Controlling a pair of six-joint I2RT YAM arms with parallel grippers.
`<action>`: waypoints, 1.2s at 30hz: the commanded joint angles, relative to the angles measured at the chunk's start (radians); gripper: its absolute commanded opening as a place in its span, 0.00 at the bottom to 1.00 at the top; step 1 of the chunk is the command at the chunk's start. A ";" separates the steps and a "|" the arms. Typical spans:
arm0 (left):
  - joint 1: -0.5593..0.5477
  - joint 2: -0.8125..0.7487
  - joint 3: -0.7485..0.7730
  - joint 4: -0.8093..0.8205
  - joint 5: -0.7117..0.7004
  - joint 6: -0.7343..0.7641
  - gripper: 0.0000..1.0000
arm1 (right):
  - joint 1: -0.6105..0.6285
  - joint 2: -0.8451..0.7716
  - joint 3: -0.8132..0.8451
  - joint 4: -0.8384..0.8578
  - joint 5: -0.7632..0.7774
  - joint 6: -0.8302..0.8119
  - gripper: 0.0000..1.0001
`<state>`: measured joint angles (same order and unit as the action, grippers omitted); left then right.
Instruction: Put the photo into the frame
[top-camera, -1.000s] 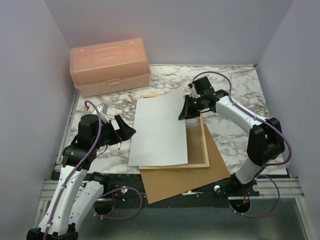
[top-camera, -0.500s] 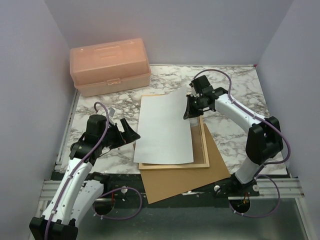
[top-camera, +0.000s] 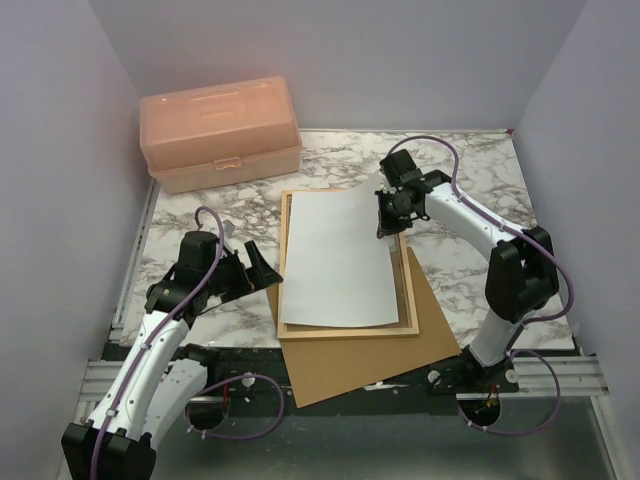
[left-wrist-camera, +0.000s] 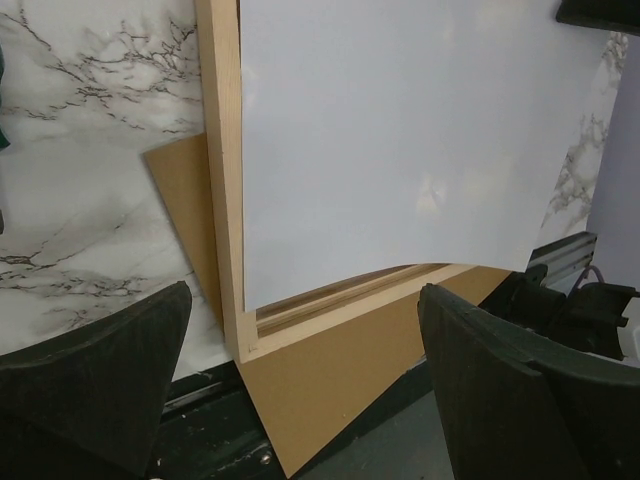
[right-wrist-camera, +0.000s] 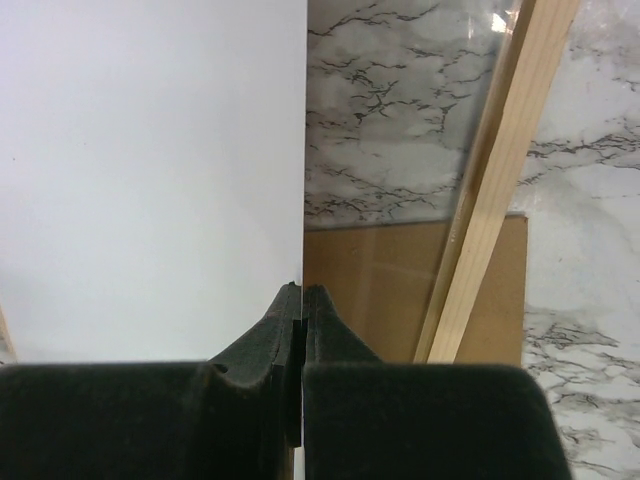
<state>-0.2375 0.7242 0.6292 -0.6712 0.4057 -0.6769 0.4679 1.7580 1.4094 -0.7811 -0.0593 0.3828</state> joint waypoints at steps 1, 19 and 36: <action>0.004 0.001 -0.011 0.027 0.036 0.014 0.99 | 0.001 0.023 0.034 -0.032 0.053 -0.036 0.01; 0.004 0.002 -0.013 0.021 0.047 0.022 0.99 | 0.001 0.126 0.138 -0.087 0.006 -0.126 0.01; 0.004 0.014 -0.007 0.017 0.043 0.024 0.98 | 0.001 0.110 0.061 -0.103 -0.028 -0.160 0.01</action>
<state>-0.2375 0.7322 0.6201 -0.6666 0.4286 -0.6693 0.4679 1.8740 1.4891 -0.8654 -0.0692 0.2523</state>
